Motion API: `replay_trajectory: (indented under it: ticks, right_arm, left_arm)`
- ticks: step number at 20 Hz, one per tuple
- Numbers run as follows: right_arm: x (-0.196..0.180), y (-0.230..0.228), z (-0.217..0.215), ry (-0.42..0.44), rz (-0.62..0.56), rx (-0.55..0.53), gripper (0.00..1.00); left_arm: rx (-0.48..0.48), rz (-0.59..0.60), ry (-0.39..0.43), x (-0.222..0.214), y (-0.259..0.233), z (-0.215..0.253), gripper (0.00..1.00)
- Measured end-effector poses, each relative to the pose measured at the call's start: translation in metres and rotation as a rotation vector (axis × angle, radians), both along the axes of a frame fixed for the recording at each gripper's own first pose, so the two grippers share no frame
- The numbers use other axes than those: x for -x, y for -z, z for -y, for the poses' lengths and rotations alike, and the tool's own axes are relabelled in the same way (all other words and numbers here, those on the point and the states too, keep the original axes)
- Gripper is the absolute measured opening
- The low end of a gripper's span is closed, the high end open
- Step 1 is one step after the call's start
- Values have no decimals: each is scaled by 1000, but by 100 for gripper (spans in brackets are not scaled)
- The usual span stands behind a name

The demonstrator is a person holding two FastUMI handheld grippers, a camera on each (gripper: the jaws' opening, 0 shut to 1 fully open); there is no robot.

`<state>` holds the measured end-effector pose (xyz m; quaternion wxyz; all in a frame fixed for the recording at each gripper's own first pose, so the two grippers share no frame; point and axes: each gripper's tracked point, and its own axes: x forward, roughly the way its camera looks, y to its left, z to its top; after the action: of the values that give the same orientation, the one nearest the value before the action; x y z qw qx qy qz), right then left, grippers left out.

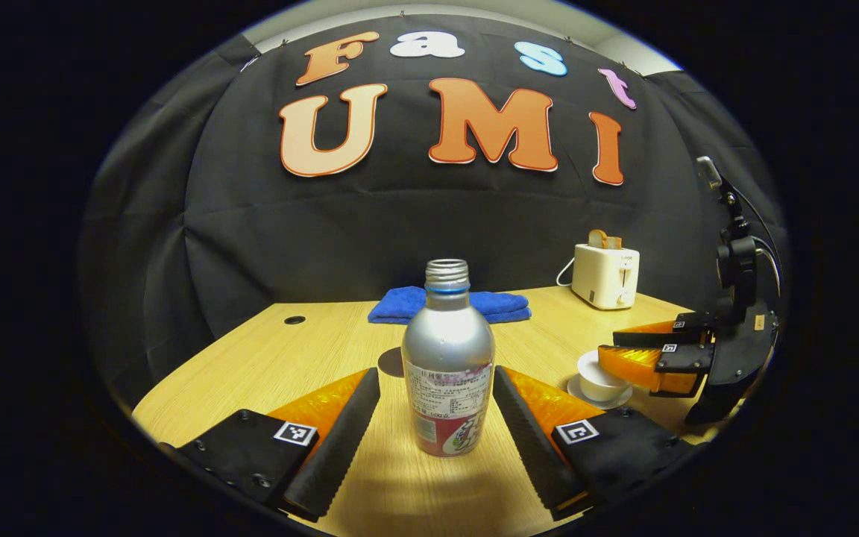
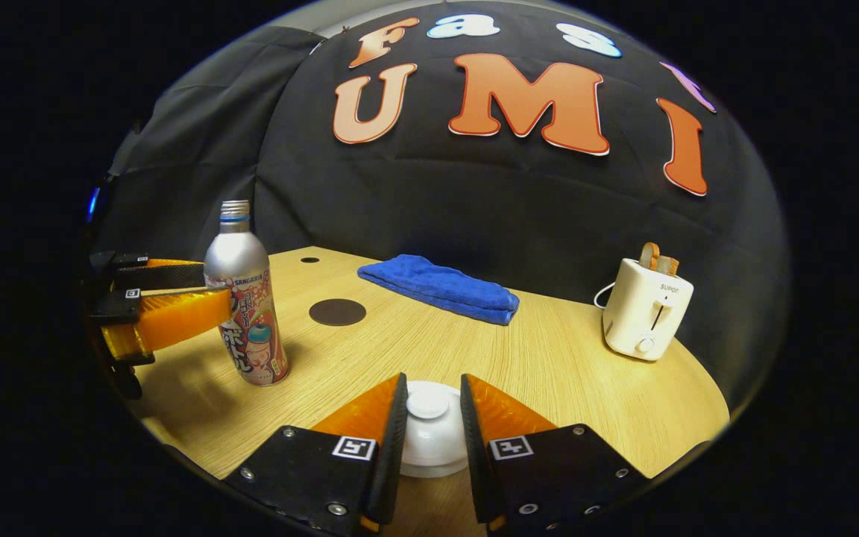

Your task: Open the teacup lid with one hand, grasp the water bottle and pour water into the teacup with the other hand; after pouring, place the water bottle on the coaster and then close the teacup lid.

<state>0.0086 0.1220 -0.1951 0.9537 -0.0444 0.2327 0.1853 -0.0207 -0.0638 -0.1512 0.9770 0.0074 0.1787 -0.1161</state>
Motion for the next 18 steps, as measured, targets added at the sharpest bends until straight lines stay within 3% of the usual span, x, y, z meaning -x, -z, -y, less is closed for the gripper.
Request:
replay_trajectory:
  ticks: [1, 3, 10, 11, 12, 13, 14, 16, 17, 18]
  right_arm:
    - [1, 0, -1, -7, 0, 3, 34]
    - [-1, 0, -1, -10, 6, 15, 29]
    - [1, -7, 4, 6, 7, -7, 25]
    - [1, -12, 6, 9, 20, -6, 25]
    - [0, -16, 8, 13, 33, -8, 25]
    - [1, -20, 10, 14, 42, -11, 25]
    - [1, -23, 12, 17, 50, -12, 25]
    - [2, -29, 18, 23, 67, -6, 21]
    - [2, -32, 21, 27, 73, -1, 25]
    - [4, -32, 26, 32, 77, 3, 21]
  left_arm:
    - [3, -4, 0, 0, 1, 1, 100]
    - [10, -3, 0, 0, 0, 1, 100]
    - [10, -14, 7, 1, 6, 6, 100]
    - [7, -20, 8, 2, 10, 6, 94]
    - [8, -25, 8, 2, 12, 7, 100]
    - [7, -32, 6, 1, 15, 9, 94]
    - [8, -38, 2, 0, 18, 8, 100]
    - [15, -56, -7, -1, 22, 9, 100]
    - [21, -63, -5, -2, 25, 11, 100]
    - [20, -74, -7, -3, 28, 11, 100]
